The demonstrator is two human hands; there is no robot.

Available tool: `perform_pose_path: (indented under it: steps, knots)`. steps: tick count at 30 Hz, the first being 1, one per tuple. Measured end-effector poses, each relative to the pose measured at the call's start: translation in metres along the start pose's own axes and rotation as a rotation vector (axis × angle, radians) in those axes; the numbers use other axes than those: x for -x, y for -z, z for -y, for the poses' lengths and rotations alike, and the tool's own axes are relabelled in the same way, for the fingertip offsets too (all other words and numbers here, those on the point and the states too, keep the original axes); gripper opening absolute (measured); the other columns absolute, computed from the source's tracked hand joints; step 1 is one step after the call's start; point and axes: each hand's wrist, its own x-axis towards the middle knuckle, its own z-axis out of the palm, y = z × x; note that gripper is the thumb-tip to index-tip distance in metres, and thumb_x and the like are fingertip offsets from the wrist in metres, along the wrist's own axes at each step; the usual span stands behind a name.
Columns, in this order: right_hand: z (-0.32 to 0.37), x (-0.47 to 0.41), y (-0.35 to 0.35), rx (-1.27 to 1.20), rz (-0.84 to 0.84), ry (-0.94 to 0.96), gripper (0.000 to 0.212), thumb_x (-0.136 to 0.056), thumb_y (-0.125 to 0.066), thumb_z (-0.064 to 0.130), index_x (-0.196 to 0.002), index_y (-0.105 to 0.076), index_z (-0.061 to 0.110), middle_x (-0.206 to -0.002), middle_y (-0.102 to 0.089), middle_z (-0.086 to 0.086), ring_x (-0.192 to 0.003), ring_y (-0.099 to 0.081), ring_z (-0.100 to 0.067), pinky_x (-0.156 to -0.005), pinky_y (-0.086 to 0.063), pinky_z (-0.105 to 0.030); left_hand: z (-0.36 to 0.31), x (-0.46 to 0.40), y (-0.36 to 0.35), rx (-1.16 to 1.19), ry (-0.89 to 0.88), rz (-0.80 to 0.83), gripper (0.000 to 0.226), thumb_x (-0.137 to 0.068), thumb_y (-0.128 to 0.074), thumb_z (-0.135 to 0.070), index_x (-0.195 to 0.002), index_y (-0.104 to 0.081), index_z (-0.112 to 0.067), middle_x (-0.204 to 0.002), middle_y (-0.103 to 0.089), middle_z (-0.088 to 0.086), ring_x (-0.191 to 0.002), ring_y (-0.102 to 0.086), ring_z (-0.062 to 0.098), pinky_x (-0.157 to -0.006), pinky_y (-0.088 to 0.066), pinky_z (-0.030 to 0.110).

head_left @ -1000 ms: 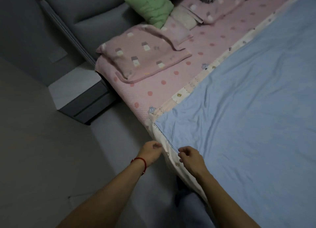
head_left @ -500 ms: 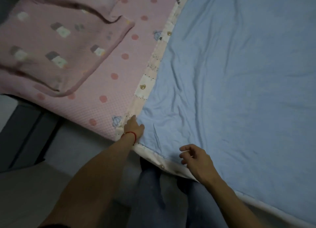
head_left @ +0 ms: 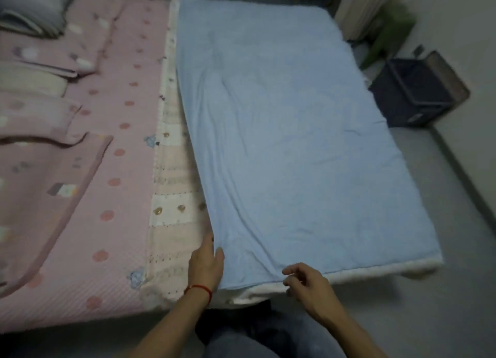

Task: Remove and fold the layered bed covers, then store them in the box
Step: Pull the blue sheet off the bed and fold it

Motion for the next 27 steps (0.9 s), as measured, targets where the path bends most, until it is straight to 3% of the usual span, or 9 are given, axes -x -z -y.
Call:
perform_pose_path:
  steps: [3, 7, 12, 15, 19, 24, 27]
  knots:
    - [-0.013, 0.008, 0.032, -0.062, -0.08, -0.024, 0.014, -0.091, -0.065, 0.01, -0.096, -0.072, 0.022, -0.084, -0.075, -0.003, -0.072, -0.073, -0.018, -0.079, -0.059, -0.043, -0.058, 0.014, -0.031, 0.023, -0.145, -0.004, 0.029, -0.099, -0.051, -0.016, -0.127, -0.057, -0.018, -0.108, -0.07, 0.005, -0.084, -0.062, 0.022, -0.07, -0.044, 0.027]
    - [-0.041, 0.016, 0.092, -0.138, -0.156, -0.014, 0.016, -0.094, -0.061, 0.009, -0.101, -0.071, 0.019, -0.089, -0.076, -0.003, -0.077, -0.074, -0.019, -0.075, -0.059, -0.041, -0.138, 0.034, -0.075, -0.145, -0.309, -0.025, 0.014, -0.101, -0.05, -0.02, -0.107, -0.06, -0.014, -0.094, -0.067, 0.006, -0.076, -0.054, 0.019, -0.066, -0.038, 0.025]
    - [-0.097, 0.01, 0.185, -0.252, -0.21, 0.041, 0.015, -0.094, -0.062, 0.008, -0.101, -0.071, 0.017, -0.088, -0.076, -0.005, -0.076, -0.074, -0.02, -0.07, -0.058, -0.035, -0.211, 0.051, -0.154, -0.352, -0.411, -0.032, 0.021, -0.101, -0.047, -0.02, -0.089, -0.06, -0.009, -0.087, -0.068, 0.012, -0.081, -0.063, 0.03, -0.064, -0.042, 0.03]
    - [-0.147, 0.013, 0.255, -0.326, -0.239, 0.037, 0.016, -0.092, -0.061, 0.0, -0.099, -0.07, 0.012, -0.084, -0.075, -0.012, -0.066, -0.069, -0.018, -0.061, -0.052, -0.033, -0.255, 0.062, -0.223, -0.451, -0.393, -0.004, 0.022, -0.099, -0.046, -0.018, -0.091, -0.062, -0.006, -0.093, -0.07, 0.015, -0.087, -0.065, 0.034, -0.072, -0.053, 0.039]
    - [-0.204, 0.023, 0.339, -0.334, -0.248, -0.012, 0.017, -0.092, -0.059, -0.005, -0.098, -0.068, 0.007, -0.08, -0.071, -0.016, -0.064, -0.063, -0.02, -0.055, -0.046, -0.029, -0.314, 0.077, -0.3, -0.574, -0.347, 0.041, 0.019, -0.097, -0.043, -0.01, -0.097, -0.062, -0.005, -0.105, -0.068, 0.017, -0.095, -0.064, 0.036, -0.078, -0.052, 0.038]
    - [-0.224, 0.018, 0.419, -0.263, -0.283, 0.007, 0.019, -0.093, -0.058, -0.002, -0.101, -0.07, 0.009, -0.079, -0.075, -0.008, -0.066, -0.068, -0.016, -0.06, -0.051, -0.028, -0.369, 0.087, -0.383, -0.654, -0.321, 0.108, 0.022, -0.097, -0.041, -0.004, -0.107, -0.06, -0.002, -0.113, -0.065, 0.018, -0.102, -0.062, 0.036, -0.082, -0.049, 0.039]
    - [-0.21, -0.002, 0.463, -0.205, -0.286, 0.071, 0.019, -0.094, -0.059, 0.003, -0.099, -0.07, 0.017, -0.086, -0.074, -0.008, -0.071, -0.07, -0.018, -0.07, -0.057, -0.038, -0.391, 0.085, -0.433, -0.689, -0.272, 0.155, 0.025, -0.097, -0.041, -0.001, -0.114, -0.059, 0.0, -0.119, -0.063, 0.02, -0.108, -0.06, 0.037, -0.086, -0.048, 0.04]
